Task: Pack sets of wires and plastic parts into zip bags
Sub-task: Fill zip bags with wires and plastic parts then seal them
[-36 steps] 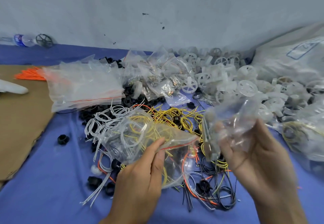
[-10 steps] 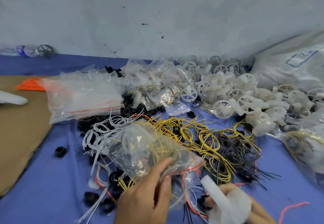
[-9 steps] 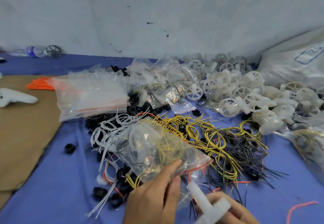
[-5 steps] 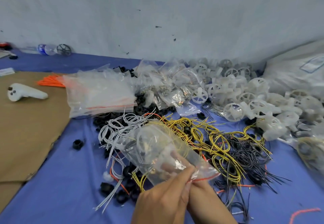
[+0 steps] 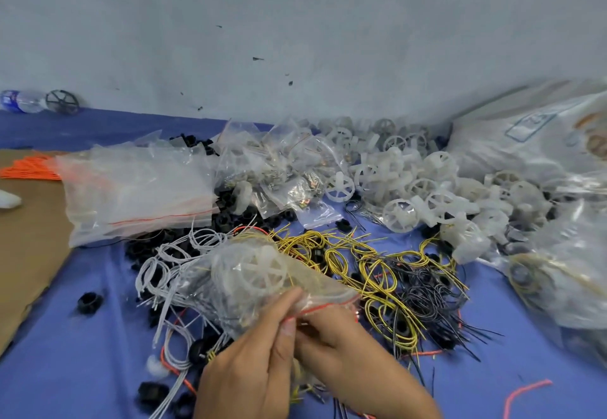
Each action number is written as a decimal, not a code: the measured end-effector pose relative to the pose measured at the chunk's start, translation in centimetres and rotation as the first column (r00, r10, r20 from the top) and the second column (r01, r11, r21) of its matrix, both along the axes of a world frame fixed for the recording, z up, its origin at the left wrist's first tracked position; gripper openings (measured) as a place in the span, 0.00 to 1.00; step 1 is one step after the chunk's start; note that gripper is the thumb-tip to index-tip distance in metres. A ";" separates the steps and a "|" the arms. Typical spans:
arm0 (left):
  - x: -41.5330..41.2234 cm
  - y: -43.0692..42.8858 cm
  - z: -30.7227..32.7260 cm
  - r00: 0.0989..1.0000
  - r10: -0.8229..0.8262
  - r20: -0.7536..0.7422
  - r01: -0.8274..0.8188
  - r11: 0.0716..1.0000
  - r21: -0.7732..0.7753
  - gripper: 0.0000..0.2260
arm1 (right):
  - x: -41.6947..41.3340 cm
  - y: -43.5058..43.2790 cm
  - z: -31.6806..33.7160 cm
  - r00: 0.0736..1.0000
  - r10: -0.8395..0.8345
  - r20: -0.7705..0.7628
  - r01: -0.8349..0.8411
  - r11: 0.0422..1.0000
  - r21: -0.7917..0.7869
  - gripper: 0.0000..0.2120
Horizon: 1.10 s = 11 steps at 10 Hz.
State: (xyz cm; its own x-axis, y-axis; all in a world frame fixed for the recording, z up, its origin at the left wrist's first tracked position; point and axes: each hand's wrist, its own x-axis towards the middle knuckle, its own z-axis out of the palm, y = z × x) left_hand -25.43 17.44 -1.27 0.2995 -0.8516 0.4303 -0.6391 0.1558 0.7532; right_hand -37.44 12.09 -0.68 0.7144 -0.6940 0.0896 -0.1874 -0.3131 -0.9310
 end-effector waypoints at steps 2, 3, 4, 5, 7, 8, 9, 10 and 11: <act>0.1 0.7 -1.1 0.987 -0.104 0.119 0.105 0.994 0.004 0.15 | -11.7 -3.8 3.6 0.977 -0.088 -0.196 0.120 0.979 0.162 0.10; 0.1 0.6 -1.0 0.986 -0.107 0.124 0.106 0.994 0.019 0.15 | -13.6 -10.6 2.6 0.832 -0.442 -0.336 0.385 0.895 -0.225 0.06; 0.1 0.8 -1.2 0.981 -0.157 0.113 0.155 0.988 0.022 0.16 | -13.7 -18.3 0.4 0.530 -0.661 -0.531 0.300 0.732 -0.611 0.10; 0.1 1.0 -1.3 0.992 -0.128 0.004 0.128 0.991 0.044 0.15 | -13.5 -23.4 -1.6 0.238 -0.704 -0.669 0.011 0.691 -0.723 0.15; 0.3 0.5 -2.3 0.989 -0.147 -0.025 0.149 0.978 0.143 0.17 | -13.5 -24.0 -1.3 0.239 -0.699 -0.674 -0.181 0.650 -0.738 0.17; 0.0 1.2 -1.6 0.980 -0.194 0.031 0.190 0.975 0.115 0.14 | -13.9 -20.3 0.2 0.464 -0.637 -0.616 0.076 0.721 -0.688 0.14; -0.2 1.3 -1.7 0.992 -0.118 0.043 0.114 0.990 0.084 0.16 | -15.0 -13.0 2.5 0.770 -0.556 -0.312 0.462 0.824 -0.329 0.12; -0.5 1.7 -1.8 0.995 -0.101 -0.002 0.101 0.990 0.097 0.16 | -16.0 -4.8 2.3 0.877 -0.478 -0.051 0.480 0.877 0.014 0.10; -0.5 1.7 -1.5 0.996 -0.085 -0.022 0.087 0.992 0.096 0.15 | -14.0 1.5 1.1 0.867 -0.306 0.392 0.155 0.916 0.371 0.14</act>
State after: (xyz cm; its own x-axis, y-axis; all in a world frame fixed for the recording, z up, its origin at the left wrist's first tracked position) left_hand -25.88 19.17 -2.78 0.2302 -0.9118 0.3400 -0.6126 0.1357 0.7787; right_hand -51.49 13.64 0.46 0.4695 -0.8775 0.0982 0.2292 0.0137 -0.9733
